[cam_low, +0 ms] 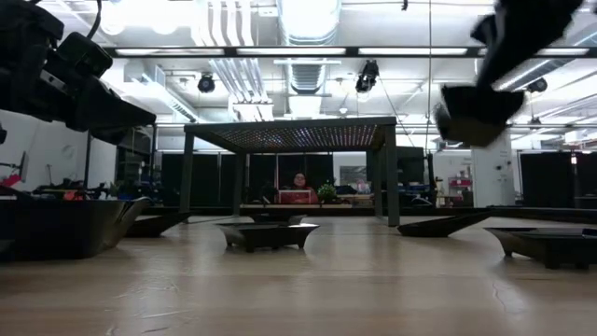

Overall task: Pick & Place Mini shaped plates
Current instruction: Put the black distorted square plate on the shelf

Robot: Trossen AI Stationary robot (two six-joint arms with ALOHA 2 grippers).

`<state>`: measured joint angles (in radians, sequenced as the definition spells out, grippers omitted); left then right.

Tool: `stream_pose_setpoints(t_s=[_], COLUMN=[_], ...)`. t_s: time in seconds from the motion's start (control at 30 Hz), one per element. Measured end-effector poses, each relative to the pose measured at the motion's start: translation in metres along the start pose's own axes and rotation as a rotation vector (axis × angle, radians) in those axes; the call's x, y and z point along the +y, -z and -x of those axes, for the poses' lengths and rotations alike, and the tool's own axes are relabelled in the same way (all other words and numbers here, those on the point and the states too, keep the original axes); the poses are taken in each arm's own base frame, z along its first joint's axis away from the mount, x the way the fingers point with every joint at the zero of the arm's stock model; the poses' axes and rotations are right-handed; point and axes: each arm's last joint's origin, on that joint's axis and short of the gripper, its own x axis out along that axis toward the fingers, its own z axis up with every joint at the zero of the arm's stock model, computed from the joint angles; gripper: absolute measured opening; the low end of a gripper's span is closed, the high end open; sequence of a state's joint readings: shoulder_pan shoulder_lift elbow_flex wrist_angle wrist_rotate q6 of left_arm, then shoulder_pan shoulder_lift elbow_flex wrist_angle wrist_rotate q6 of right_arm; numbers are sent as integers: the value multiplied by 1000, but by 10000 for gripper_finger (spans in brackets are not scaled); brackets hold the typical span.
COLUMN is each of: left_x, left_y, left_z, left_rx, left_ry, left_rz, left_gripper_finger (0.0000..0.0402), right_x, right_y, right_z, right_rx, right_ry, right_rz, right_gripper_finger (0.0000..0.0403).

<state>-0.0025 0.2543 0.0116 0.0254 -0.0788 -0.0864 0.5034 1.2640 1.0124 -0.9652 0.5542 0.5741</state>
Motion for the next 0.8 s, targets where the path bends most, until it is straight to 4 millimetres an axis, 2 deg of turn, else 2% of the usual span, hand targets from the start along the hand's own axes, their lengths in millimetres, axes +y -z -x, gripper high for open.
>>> stream_pose_setpoints(t_s=[0.17, 0.37, 0.57, 0.8], left_x=[0, 0, 0, 0], left_y=[0, 0, 0, 0], left_z=[0, 0, 0, 0], left_rx=[0, 0, 0, 0], left_ry=[0, 0, 0, 0], left_rz=[0, 0, 0, 0], left_gripper_finger=[0, 0, 0, 0], right_x=[-7, -19, -36, -66], right_y=[-26, -54, -76, -94], right_z=[20, 23, -2, -41], right_rx=[-125, -186, -136, -24], right_ry=[63, 135, 226, 327], right_rz=[67, 161, 275, 293], right_gripper_finger=[8, 8, 8, 8])
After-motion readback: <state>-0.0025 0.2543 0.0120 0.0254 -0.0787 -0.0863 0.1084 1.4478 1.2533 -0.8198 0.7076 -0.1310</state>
